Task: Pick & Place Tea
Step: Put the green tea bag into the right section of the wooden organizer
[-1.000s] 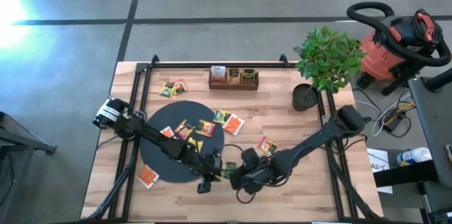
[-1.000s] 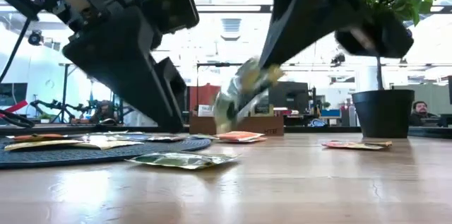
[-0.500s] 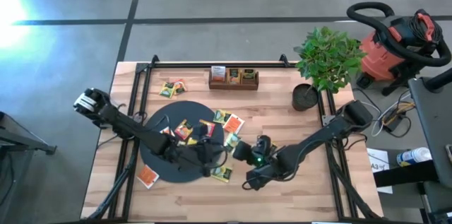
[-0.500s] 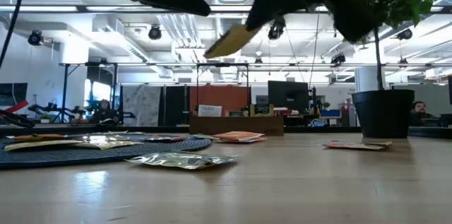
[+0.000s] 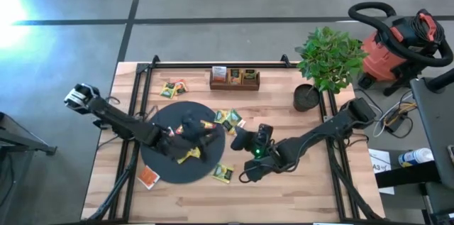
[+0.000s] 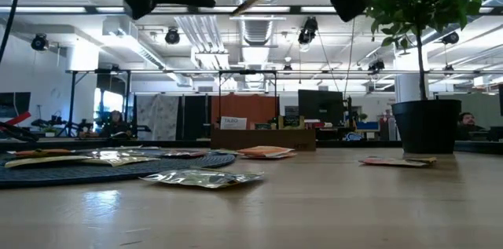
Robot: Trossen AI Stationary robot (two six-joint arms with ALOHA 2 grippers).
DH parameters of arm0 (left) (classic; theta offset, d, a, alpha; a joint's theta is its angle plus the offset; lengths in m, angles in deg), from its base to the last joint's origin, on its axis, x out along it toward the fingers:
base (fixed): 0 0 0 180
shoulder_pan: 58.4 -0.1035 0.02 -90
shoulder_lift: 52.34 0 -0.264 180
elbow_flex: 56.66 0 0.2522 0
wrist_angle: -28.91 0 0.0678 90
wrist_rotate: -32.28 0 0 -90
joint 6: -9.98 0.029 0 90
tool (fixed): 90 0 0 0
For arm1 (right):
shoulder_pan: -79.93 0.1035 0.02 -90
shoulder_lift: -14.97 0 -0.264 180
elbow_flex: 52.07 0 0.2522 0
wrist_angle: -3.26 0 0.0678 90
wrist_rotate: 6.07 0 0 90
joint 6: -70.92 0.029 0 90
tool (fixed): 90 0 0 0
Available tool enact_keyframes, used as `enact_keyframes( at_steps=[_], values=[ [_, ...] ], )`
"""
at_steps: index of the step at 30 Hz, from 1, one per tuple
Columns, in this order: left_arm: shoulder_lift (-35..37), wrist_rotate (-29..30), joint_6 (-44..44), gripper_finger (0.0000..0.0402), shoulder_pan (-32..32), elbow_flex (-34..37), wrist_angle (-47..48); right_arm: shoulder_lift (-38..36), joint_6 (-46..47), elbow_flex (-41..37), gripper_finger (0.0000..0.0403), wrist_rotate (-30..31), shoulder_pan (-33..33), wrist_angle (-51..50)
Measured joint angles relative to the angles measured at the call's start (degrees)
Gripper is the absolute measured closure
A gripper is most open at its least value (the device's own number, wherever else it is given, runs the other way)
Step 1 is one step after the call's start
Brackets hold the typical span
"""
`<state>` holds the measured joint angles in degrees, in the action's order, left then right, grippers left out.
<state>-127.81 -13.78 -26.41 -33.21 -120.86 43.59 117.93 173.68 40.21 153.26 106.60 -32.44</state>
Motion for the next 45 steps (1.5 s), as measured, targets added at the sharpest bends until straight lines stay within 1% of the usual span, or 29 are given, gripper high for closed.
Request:
enact_keyframes(
  at_steps=[2, 4, 6, 8, 11, 13, 16, 19, 24, 33, 35, 39, 45],
  values=[
    [3.3, 0.0, -5.8, 0.0300, -0.7, 1.9, -2.3, -0.3, -4.0, 0.8, 0.0394, 3.2, 0.0, 0.1],
    [6.9, -0.3, -10.4, 0.0300, -1.8, 4.3, -6.6, -0.7, -4.6, 1.0, 0.0394, 7.1, 0.0, 0.5],
    [10.5, -1.1, -14.0, 0.0300, -3.4, 7.5, -12.4, -0.7, -1.7, 1.0, 0.0394, 11.3, 0.0, 0.6],
    [13.6, -3.0, -17.3, 0.0300, -5.4, 11.4, -19.9, -0.7, 3.1, 0.8, 0.0394, 15.1, 0.0, 0.4],
    [16.5, -8.0, -19.0, 0.0300, -8.7, 17.1, -32.5, -0.7, 9.0, 0.5, 0.0394, 16.6, -0.3, 0.3],
    [17.0, -11.1, -20.0, 0.0300, -10.8, 20.3, -38.3, -0.7, 13.2, 0.2, 0.0394, 17.5, -0.4, 0.3],
    [16.5, -15.1, -23.0, 0.0300, -13.1, 23.5, -42.6, -0.7, 17.3, 0.1, 0.0394, 19.4, -0.8, 0.3],
    [14.9, -17.1, -26.3, 0.0300, -14.3, 24.8, -45.6, -0.8, 19.4, 0.0, 0.0394, 19.5, -1.3, 1.1],
    [11.0, -18.9, -26.3, 0.0300, -15.8, 23.3, -50.9, -0.8, 19.9, 0.0, 0.0394, 18.9, -2.0, 2.9],
    [1.4, -28.7, -28.1, 0.0300, -19.5, 14.4, -51.3, -0.8, 18.7, 0.0, 0.0394, 17.5, -2.2, 5.7],
    [-0.2, -30.0, -28.2, 0.0300, -20.2, 12.9, -51.2, -0.8, 18.3, 0.0, 0.0394, 17.6, -2.2, 6.0],
    [-2.0, -31.5, -29.1, 0.0300, -21.1, 11.5, -51.1, -0.8, 18.3, 0.0, 0.0394, 17.8, -2.2, 6.7],
    [-2.4, -32.6, -30.4, 0.0300, -21.8, 12.6, -50.7, -0.8, 17.3, 0.0, 0.0394, 19.1, -2.2, 7.7]
  ],
)
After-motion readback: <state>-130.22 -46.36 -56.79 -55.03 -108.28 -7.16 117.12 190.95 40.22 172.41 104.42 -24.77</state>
